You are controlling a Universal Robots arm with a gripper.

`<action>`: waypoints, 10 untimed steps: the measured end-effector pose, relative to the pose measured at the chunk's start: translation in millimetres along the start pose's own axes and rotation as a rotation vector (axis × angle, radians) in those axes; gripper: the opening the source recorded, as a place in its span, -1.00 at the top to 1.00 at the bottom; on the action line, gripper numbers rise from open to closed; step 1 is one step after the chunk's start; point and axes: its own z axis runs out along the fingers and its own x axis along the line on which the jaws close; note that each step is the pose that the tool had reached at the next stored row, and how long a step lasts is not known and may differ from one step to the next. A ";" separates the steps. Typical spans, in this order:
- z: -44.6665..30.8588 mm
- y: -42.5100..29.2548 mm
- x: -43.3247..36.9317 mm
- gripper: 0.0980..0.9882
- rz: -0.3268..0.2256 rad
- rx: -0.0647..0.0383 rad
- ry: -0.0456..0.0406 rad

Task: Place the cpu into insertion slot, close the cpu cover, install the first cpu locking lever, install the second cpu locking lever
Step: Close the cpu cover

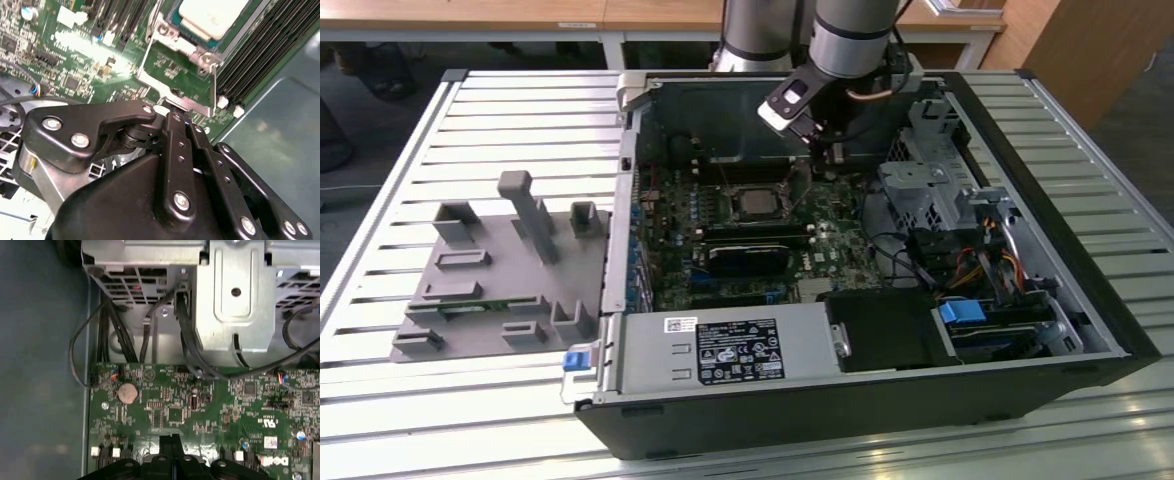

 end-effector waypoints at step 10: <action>1.4 -31.2 0.6 0.98 0.000 0.000 0.0001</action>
